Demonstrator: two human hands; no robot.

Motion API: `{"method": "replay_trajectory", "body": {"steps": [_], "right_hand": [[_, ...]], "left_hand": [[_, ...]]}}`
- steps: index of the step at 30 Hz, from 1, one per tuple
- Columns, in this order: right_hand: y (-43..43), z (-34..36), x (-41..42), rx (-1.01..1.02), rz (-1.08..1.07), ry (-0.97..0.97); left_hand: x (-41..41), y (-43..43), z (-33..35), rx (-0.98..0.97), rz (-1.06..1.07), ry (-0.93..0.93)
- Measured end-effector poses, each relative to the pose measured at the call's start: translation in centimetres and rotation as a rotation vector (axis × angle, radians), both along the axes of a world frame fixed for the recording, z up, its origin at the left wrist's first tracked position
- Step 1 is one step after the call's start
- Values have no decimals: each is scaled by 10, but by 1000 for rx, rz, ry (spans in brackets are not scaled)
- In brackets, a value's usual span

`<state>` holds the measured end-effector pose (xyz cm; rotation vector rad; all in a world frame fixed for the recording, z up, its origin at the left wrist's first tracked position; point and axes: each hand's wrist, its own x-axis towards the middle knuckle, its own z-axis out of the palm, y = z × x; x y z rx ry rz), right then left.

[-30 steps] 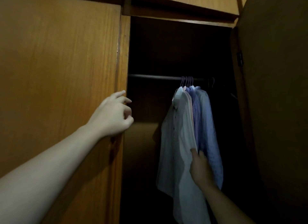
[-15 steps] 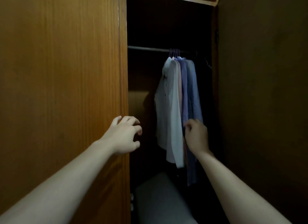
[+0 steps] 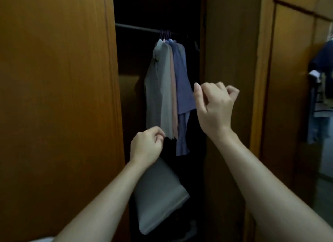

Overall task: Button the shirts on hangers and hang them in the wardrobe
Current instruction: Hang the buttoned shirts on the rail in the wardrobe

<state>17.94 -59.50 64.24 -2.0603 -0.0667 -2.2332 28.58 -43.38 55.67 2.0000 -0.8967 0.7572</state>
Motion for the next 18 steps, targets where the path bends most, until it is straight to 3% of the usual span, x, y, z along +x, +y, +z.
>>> {"method": "replay_trajectory", "body": {"steps": [4,8,11,14,18], "right_hand": [[-13,7,-36,-47,-241,6],[-40,18,-59,198,-415,154],[-58,21,-70,427,-132,324],[-71,22,-76,673,189,497],[-79,21,-76,714,181,526]], "left_hand": [[-32,-57,-22,-126,-168,147],[-77,-116,-33,108,-494,538],[-100,-143,-38,273,-505,644],[-112,-166,-45,281,-512,759],[-121,-186,-48,194,-497,810]]}}
